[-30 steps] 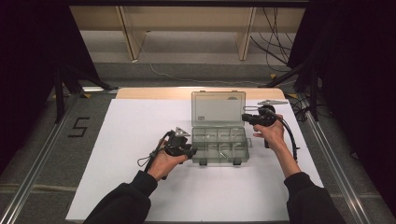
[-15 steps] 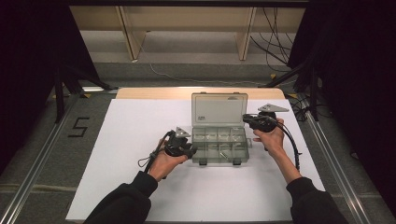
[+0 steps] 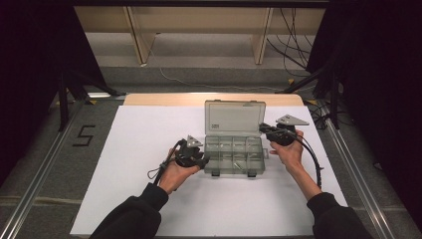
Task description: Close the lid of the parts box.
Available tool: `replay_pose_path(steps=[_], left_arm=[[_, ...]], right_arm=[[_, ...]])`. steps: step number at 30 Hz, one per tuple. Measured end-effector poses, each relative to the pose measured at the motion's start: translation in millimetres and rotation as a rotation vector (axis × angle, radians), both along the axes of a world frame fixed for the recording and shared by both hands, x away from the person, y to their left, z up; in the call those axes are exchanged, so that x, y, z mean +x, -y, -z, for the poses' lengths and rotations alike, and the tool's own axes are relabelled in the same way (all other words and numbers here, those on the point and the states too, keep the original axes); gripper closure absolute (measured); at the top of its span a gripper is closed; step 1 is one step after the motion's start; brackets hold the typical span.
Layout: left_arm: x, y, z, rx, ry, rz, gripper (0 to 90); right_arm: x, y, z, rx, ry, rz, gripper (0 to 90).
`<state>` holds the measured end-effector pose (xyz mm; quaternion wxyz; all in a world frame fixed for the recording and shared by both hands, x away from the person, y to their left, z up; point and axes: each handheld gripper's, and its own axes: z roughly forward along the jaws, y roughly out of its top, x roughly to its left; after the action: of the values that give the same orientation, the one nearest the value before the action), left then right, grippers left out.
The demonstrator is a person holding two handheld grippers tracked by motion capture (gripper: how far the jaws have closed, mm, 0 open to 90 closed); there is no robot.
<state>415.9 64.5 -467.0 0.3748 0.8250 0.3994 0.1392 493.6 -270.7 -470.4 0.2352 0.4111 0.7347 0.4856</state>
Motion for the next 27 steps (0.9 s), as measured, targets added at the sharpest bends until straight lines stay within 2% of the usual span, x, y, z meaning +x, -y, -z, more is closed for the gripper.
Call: replay_pose_path(steps=[1, 2, 3, 5, 6, 7, 10, 12, 14, 15, 16, 18, 19, 20, 21, 22, 23, 24, 26, 27], left_arm=[[-0.5, 0.7, 0.1, -0.002, 0.001, -0.003, 65.2], [-0.7, -0.7, -1.4, 0.032, 0.005, 0.018, 65.0], [-0.9, -0.2, -1.2, 0.034, 0.008, 0.019, 64.5], [-1.4, 0.1, -1.3, 0.041, 0.008, 0.013, 62.1], [-1.1, -0.1, -1.2, 0.036, 0.005, 0.013, 61.2], [-1.0, -0.2, -1.2, 0.033, 0.001, 0.012, 60.4], [-0.9, -1.2, -3.8, 0.032, 0.010, 0.003, 57.4], [0.3, -4.0, -8.8, 0.013, 0.025, -0.002, 53.0], [1.0, -2.1, -13.3, -0.078, 0.055, -0.059, 49.7], [2.2, -2.5, -18.3, -0.056, 0.072, -0.062, 46.9], [3.8, -3.4, -24.2, -0.019, 0.104, -0.062, 42.4], [7.4, -6.2, -37.5, 0.007, 0.132, -0.047, 36.7], [10.5, -7.7, -43.7, 0.001, 0.145, -0.039, 35.0], [13.7, -7.1, -49.5, -0.014, 0.157, -0.053, 33.8], [18.0, -7.3, -55.3, -0.022, 0.165, -0.057, 32.6], [22.4, -7.1, -60.8, -0.026, 0.168, -0.066, 32.2], [27.7, -4.9, -64.7, -0.066, 0.174, -0.076, 33.5], [32.8, -3.7, -69.4, -0.088, 0.177, -0.091, 34.1], [42.2, -4.3, -79.7, -0.081, 0.177, -0.101, 33.7], [46.8, -2.2, -83.7, -0.098, 0.181, -0.115, 33.3]], right_arm=[[-0.6, 0.3, 0.7, 0.005, 0.001, 0.000, 84.3], [-2.3, 2.2, -1.3, -0.019, -0.022, 0.002, 84.3], [-3.0, 1.8, -1.5, -0.014, -0.033, 0.002, 84.3], [-1.4, 0.0, 0.9, 0.015, -0.008, -0.001, 84.3], [-1.2, 0.4, 1.0, 0.008, 0.004, 0.002, 84.3], [0.0, 0.7, 2.2, -0.006, 0.037, 0.008, 84.3], [-1.1, -0.3, 2.2, 0.008, 0.016, 0.004, 84.3], [-0.5, 0.1, 2.2, 0.001, 0.028, 0.006, 84.3], [-1.0, -0.3, 2.2, 0.009, 0.014, 0.003, 84.3], [-0.6, 0.1, 2.2, 0.001, 0.026, 0.004, 84.3], [-0.9, -0.3, 2.2, 0.006, 0.019, 0.002, 84.3], [-0.8, 0.1, 1.8, -0.004, 0.032, 0.002, 84.3], [-1.9, -0.7, 1.1, 0.004, 0.017, 0.008, 84.3], [-0.5, 0.3, 1.9, -0.006, 0.038, 0.003, 84.3], [-1.0, -0.4, 1.9, 0.006, 0.016, 0.002, 84.3], [-1.0, -0.5, 2.1, 0.004, 0.019, 0.000, 84.3], [-2.6, 0.9, -0.2, -0.028, -0.002, 0.004, 84.3], [-2.7, 0.5, -0.5, -0.029, -0.002, 0.006, 84.3], [-3.4, 0.3, -1.5, -0.027, -0.011, 0.001, 84.3], [-2.8, 0.5, -0.7, -0.030, -0.001, 0.002, 84.3]])
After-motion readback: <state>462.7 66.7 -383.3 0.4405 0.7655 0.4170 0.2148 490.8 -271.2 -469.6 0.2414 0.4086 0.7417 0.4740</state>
